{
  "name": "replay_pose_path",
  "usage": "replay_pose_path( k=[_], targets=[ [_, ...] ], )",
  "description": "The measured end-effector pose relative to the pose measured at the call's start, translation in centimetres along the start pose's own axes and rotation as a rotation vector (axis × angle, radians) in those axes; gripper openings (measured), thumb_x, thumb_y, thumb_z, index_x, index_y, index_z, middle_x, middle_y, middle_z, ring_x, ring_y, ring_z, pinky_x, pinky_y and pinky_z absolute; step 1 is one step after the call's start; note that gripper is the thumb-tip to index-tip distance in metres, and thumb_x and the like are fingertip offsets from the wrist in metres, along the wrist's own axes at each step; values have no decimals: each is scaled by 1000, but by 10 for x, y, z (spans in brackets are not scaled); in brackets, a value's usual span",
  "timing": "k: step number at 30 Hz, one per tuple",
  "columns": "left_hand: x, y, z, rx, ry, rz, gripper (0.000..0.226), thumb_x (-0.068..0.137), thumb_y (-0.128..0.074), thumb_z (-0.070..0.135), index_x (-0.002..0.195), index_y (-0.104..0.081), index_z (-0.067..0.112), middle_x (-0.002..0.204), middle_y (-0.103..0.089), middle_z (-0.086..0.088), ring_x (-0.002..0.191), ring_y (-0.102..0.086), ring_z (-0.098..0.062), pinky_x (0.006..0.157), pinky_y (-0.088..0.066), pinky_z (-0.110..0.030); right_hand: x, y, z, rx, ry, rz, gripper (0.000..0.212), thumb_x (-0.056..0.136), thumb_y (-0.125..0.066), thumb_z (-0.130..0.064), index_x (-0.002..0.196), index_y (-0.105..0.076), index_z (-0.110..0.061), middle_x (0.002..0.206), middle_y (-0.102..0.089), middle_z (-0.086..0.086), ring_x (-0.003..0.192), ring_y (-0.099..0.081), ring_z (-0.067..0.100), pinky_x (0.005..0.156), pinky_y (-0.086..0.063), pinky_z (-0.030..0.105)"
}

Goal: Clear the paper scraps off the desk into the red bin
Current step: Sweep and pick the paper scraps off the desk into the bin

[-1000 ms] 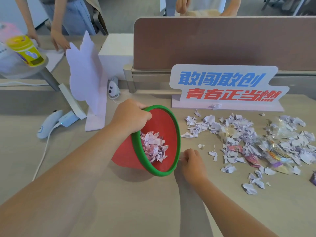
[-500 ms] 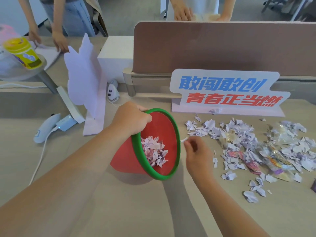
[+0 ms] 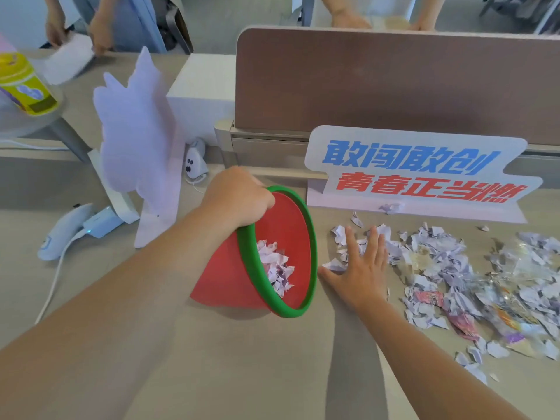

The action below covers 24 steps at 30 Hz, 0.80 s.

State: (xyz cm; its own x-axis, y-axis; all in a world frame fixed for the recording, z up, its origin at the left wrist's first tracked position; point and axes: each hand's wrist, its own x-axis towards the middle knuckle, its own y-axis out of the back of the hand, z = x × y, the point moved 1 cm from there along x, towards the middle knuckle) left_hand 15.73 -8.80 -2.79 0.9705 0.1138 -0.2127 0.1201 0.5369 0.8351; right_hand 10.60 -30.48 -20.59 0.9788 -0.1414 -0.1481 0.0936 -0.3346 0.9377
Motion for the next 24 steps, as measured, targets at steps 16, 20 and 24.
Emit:
replay_pose_path(
  k=[16, 20, 24],
  targets=[
    [30, 4, -7, -203, 172, 8, 24, 62, -68, 8, 51, -47, 9, 53, -37, -3, 60, -32, -22, 54, -26, -30, 67, -19, -6, 19, 241, 193, 16, 90, -55, -22, 93, -65, -10, 90, -61, 14, 87, -56, 38, 76, -44, 40],
    [24, 1, -1, -120, 107, -13, 40, 63, -66, 7, 47, -30, 14, 52, -32, -3, 58, -28, -22, 51, -21, -29, 50, -18, -9, -123, 149, 18, 21, 89, -44, -19, 76, -57, -9, 76, -57, 10, 75, -59, 36, 61, -45, 35],
    [11, 2, 1, -98, 60, -7, 42, 65, -65, 6, 46, -29, 14, 47, -29, -3, 51, -25, -21, 46, -19, -28, 35, 6, -15, 229, -113, -12, 35, 88, -43, -20, 54, -43, -9, 53, -44, 6, 52, -45, 27, 50, -34, 31]
  ],
)
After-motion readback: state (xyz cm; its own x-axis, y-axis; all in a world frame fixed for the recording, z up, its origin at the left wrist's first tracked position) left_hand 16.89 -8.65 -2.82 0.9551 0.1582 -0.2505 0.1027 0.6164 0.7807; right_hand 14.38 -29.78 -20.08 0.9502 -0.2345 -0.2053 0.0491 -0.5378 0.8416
